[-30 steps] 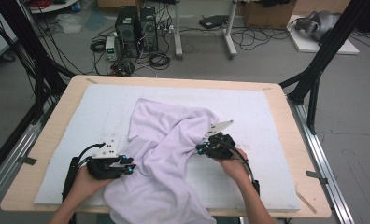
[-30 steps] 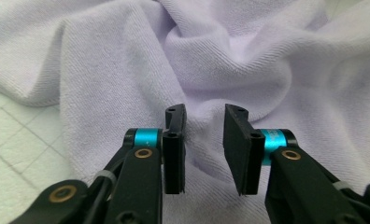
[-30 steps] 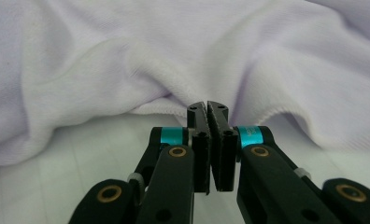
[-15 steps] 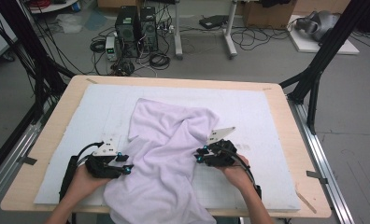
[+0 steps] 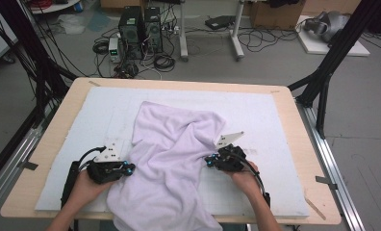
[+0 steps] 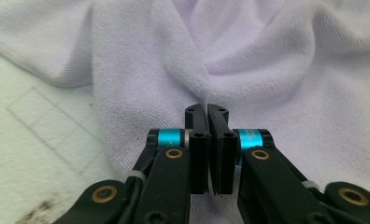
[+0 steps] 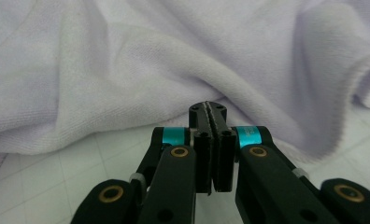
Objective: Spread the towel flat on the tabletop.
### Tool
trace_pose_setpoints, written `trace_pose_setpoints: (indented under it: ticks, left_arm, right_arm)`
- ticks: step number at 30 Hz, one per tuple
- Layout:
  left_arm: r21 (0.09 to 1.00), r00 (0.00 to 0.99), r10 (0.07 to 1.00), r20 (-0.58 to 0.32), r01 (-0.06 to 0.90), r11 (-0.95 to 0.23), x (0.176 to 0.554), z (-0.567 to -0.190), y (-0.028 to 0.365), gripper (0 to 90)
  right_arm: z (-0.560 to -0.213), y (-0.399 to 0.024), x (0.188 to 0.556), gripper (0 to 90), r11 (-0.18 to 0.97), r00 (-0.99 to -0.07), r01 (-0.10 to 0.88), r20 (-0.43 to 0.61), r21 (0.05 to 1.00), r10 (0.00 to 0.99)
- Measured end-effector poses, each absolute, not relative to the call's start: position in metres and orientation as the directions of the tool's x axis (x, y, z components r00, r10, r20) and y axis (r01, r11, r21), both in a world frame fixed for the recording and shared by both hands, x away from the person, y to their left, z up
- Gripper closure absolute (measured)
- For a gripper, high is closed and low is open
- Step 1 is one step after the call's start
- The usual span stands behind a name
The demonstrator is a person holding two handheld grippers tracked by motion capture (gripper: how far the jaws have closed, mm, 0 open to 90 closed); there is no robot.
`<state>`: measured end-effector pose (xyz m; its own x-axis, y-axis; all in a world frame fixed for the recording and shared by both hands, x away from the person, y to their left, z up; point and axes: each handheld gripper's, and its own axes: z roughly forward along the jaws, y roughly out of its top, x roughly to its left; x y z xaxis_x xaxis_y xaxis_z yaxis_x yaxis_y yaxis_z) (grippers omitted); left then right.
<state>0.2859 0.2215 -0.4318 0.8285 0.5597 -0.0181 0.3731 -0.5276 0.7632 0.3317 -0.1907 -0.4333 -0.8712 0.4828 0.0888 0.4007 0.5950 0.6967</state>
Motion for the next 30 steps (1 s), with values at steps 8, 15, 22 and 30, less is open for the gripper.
trace_pose_setpoints:
  ticks: [8, 15, 22, 30]
  left_arm:
    - [0.724, 0.833, 0.551, -0.047, 0.408, -0.556, 0.290, -0.440, 0.215, 60.4]
    - [0.731, 0.840, 0.541, -0.049, 0.399, -0.553, 0.291, -0.440, 0.216, 81.7]
    - [0.771, 0.841, 0.538, -0.057, 0.380, -0.512, 0.284, -0.431, 0.221, 84.5]
    - [0.765, 0.838, 0.543, -0.049, 0.381, -0.519, 0.286, -0.432, 0.220, 66.6]
  right_arm:
    - [-0.438, -0.185, 0.336, 74.0, 0.591, -0.862, 0.404, 0.075, 0.699, 0.501]
    - [-0.440, -0.184, 0.337, 89.1, 0.605, -0.876, 0.386, 0.072, 0.696, 0.476]
    - [-0.429, -0.210, 0.332, 90.0, 0.593, -0.860, 0.399, 0.063, 0.699, 0.506]
    - [-0.427, -0.205, 0.328, 79.6, 0.573, -0.871, 0.384, 0.078, 0.724, 0.486]
